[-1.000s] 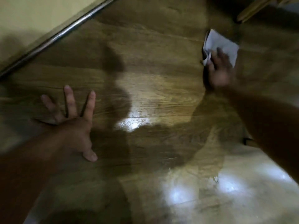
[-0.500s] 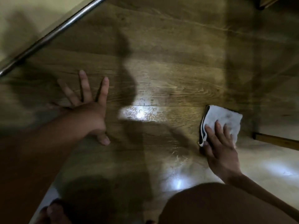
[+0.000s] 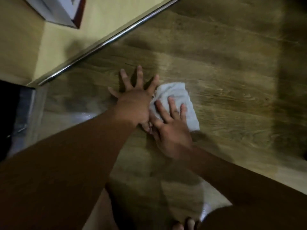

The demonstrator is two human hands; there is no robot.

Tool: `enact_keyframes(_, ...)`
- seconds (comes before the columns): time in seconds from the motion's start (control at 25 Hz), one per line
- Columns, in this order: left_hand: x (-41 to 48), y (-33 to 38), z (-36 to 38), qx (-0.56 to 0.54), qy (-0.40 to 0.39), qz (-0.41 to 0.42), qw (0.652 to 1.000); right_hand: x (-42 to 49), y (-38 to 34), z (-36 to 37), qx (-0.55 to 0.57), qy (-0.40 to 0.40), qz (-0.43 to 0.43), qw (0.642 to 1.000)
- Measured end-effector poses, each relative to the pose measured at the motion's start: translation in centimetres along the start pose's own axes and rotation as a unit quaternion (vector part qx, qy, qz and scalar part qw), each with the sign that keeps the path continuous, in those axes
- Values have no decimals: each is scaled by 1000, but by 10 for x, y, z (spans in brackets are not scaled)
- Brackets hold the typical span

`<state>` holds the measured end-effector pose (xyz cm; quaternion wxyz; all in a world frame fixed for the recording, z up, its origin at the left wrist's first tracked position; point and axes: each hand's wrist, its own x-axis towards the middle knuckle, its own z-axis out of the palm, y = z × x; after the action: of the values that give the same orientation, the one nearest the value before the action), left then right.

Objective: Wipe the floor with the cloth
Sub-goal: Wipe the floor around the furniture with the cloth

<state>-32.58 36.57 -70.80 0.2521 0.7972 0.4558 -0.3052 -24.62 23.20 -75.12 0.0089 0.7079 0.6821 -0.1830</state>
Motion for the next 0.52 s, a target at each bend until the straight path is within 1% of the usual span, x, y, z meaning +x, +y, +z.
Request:
enact_keyframes(0.04, -14, -9, 9, -9, 39, 22, 999, 0, 0, -1, -12, -10, -2, 1000)
enact_keyframes(0.08, -33, -23, 23, -18, 84, 18, 996, -3, 2, -2, -27, -12, -5, 1000)
enact_keyframes(0.12, -55, -41, 40, -30, 117, -16, 993, -6, 3, -2, -33, -9, -9, 999)
enact_keyframes(0.16, -81, -61, 58, -45, 130, -69, 988, -8, 5, -3, -29, -9, -13, 999)
enact_keyframes(0.24, -126, -107, 99, -74, 118, -163, 977, -7, 5, -7, -19, -13, -10, 1000)
enact_keyframes(0.32, -157, -143, 134, -115, 101, -226, 962, -4, 4, -6, -14, -12, -3, 1000)
enact_keyframes(0.36, -168, -152, 148, -118, 106, -234, 959, -6, 3, -7, -9, -15, 2, 1000)
enact_keyframes(0.44, -176, -159, 178, -87, 176, -213, 957, -6, 1, -11, -13, -21, 6, 1000)
enact_keyframes(0.48, -174, -162, 189, -64, 224, -193, 953, -1, -8, -12, -22, -26, -15, 999)
enact_keyframes(0.52, -171, -167, 199, -53, 260, -170, 949, 4, -21, -7, -43, -31, -59, 997)
